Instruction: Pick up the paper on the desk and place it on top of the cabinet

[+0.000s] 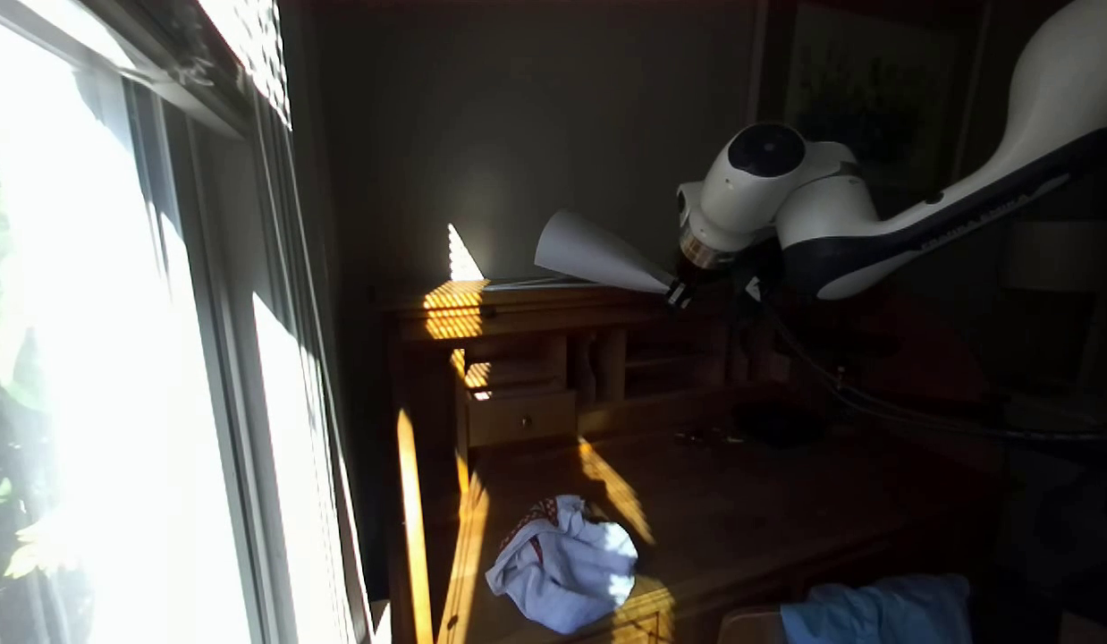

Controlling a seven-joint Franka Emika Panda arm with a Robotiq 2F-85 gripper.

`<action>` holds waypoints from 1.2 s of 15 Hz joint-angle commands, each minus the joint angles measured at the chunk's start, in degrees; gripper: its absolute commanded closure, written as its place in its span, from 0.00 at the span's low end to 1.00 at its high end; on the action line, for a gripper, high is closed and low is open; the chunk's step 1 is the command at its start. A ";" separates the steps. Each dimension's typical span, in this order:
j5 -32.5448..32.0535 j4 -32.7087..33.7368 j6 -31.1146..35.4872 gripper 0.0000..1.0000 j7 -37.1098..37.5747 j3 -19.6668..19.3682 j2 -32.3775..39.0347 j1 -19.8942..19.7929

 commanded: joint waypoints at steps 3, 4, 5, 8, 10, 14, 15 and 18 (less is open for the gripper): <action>2.91 0.70 13.86 0.97 -20.46 -3.60 -2.06 -2.42; 1.01 1.06 9.52 0.89 -14.20 -1.56 -0.83 -2.78; 1.50 1.07 11.64 0.89 -16.63 -2.10 -1.07 -3.20; 1.03 1.04 12.86 0.89 -18.13 -3.72 -1.32 -2.15; 1.03 1.03 12.86 0.89 -18.19 -3.65 -1.32 -2.12; -1.94 3.38 12.43 0.97 -21.47 -3.94 -0.48 -2.71; -2.95 4.36 12.69 0.97 -23.19 -4.19 -0.08 -2.96; -2.53 7.43 13.87 0.97 -32.63 -4.00 1.09 -4.96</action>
